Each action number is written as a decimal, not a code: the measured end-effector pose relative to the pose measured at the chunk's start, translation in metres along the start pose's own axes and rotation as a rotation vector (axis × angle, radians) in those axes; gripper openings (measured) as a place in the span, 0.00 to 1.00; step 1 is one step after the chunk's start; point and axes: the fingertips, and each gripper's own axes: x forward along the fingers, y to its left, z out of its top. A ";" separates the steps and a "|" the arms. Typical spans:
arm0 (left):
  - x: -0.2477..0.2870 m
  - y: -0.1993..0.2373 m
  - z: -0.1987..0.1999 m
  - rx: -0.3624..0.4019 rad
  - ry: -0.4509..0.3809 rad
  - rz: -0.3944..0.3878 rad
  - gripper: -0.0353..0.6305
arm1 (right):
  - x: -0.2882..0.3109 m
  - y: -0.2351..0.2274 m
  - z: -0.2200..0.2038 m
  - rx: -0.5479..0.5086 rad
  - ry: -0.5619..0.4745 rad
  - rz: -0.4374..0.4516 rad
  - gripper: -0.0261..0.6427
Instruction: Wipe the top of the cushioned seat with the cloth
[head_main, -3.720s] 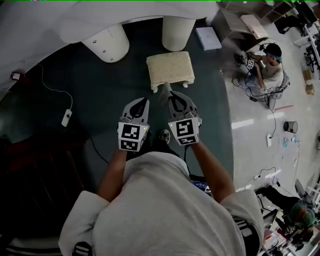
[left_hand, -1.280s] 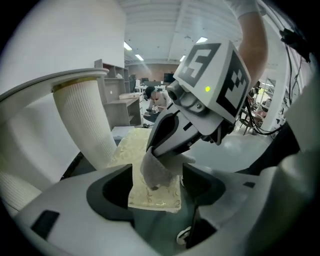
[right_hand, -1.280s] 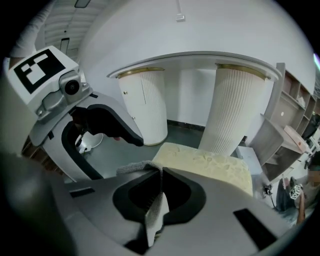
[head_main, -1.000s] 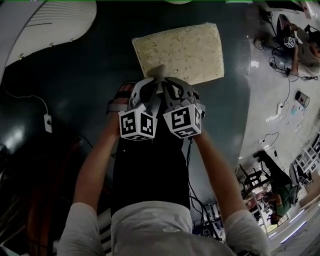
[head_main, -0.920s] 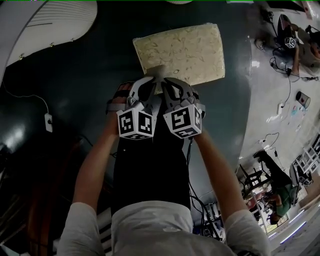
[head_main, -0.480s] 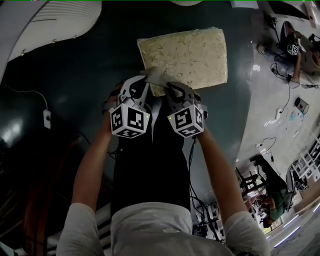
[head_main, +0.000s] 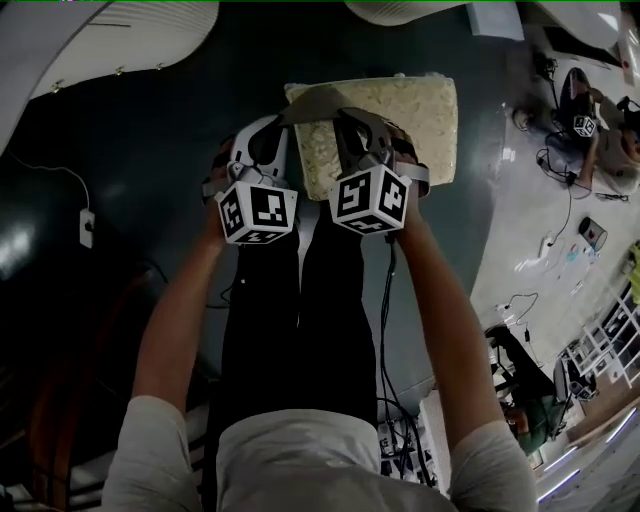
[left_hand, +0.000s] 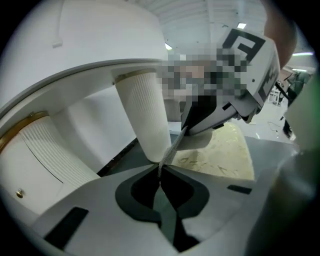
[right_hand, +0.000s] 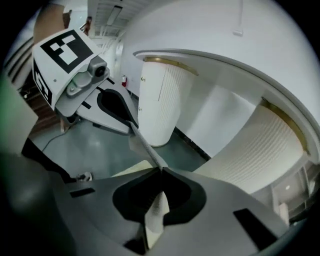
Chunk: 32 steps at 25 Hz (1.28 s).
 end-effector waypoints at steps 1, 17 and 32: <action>0.008 0.007 -0.004 -0.003 0.004 0.019 0.09 | 0.011 -0.004 0.002 -0.050 0.019 0.010 0.06; 0.056 -0.047 -0.073 -0.007 0.126 -0.068 0.09 | 0.052 0.035 -0.045 -0.090 0.124 0.223 0.06; 0.035 -0.100 -0.094 -0.029 0.147 -0.171 0.09 | 0.029 0.074 -0.072 0.058 0.132 0.249 0.06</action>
